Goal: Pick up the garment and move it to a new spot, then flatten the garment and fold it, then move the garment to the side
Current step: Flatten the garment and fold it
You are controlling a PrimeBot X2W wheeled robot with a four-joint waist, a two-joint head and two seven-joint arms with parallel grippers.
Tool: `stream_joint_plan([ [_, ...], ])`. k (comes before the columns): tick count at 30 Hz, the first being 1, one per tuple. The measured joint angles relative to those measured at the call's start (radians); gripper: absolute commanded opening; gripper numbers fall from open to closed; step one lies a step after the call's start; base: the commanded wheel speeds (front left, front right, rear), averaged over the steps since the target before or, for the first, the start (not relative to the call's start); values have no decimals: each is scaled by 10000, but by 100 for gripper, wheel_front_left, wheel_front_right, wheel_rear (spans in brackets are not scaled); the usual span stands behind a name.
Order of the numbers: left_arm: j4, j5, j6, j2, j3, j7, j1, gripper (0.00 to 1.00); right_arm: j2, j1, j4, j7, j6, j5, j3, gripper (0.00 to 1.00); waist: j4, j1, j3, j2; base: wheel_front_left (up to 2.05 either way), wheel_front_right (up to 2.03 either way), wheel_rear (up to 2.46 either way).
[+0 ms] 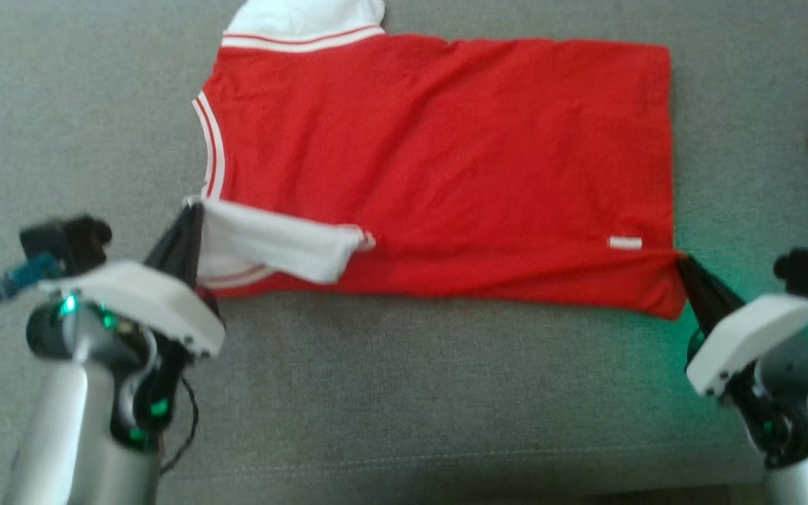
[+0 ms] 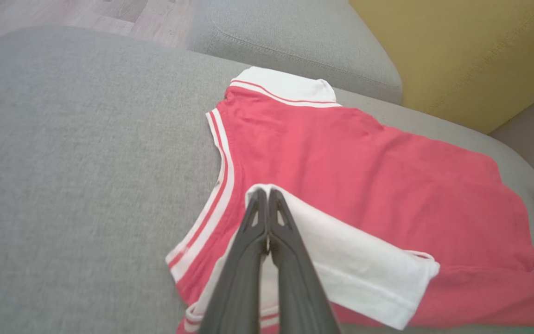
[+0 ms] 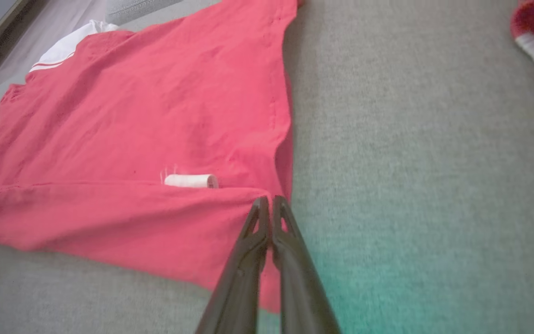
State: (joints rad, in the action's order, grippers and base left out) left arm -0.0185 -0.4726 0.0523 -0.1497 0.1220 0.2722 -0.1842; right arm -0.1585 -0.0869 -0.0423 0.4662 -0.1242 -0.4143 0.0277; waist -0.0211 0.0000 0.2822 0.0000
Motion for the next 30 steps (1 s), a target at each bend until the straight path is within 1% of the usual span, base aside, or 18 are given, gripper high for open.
stream_joint_plan([
  [3,575,-58,-144,12,-21,-88,-712,0,-157,-526,-297,-207,0,-88,-198,0,-14,0,249,0,0,0,0],
  [4,769,-81,-186,25,-21,-165,-881,35,-190,-651,-391,-328,0,-102,-293,0,-20,0,308,0,0,0,0],
  [5,957,-148,-198,50,-23,-222,-1019,95,-221,-747,-468,-468,0,-128,-395,10,-29,1,358,0,0,0,0],
  [6,1137,-159,-276,69,-21,-324,-1125,100,-261,-813,-527,-681,0,-192,-504,51,-41,0,397,0,0,0,0],
  [7,1279,-159,-303,86,-19,-445,-1180,100,-284,-872,-585,-890,0,-221,-577,92,-52,0,426,0,0,0,0],
  [8,1419,-157,-349,115,-19,-612,-1222,100,-328,-898,-621,-1162,0,-219,-639,100,-60,1,453,0,0,0,0],
  [11,1716,35,-357,173,-12,-1369,-1296,100,-397,-907,-698,-2176,0,-167,-794,100,-91,0,511,0,0,0,0],
  [13,1812,489,-330,163,77,-2046,-1308,100,-395,-890,-708,-2907,0,-134,-802,100,-61,0,530,0,0,0,0],
  [16,1914,1001,-173,165,125,-3099,-1312,100,-393,-874,-571,-3973,0,270,-788,100,-39,0,505,0,0,0,0],
  [19,1916,1588,17,167,322,-4088,-1299,100,-385,-810,-309,-4769,0,663,-688,100,-38,1,394,0,0,0,0],
  [21,1854,1887,155,167,426,-4537,-1220,100,-345,-742,-54,-5112,0,932,-650,100,-55,0,263,0,0,0,0],
  [24,1615,2142,290,182,610,-4828,-803,100,-219,-428,324,-5388,0,1258,-617,100,-88,0,29,0,0,0,0],
  [27,1300,2251,453,205,658,-4953,-105,100,-69,41,612,-5394,0,1436,-619,100,-132,0,-233,0,0,0,0],
  [30,1118,2280,510,201,685,-4995,350,100,25,373,813,-5290,0,1488,-550,100,-153,0,-405,0,0,0,0],
])
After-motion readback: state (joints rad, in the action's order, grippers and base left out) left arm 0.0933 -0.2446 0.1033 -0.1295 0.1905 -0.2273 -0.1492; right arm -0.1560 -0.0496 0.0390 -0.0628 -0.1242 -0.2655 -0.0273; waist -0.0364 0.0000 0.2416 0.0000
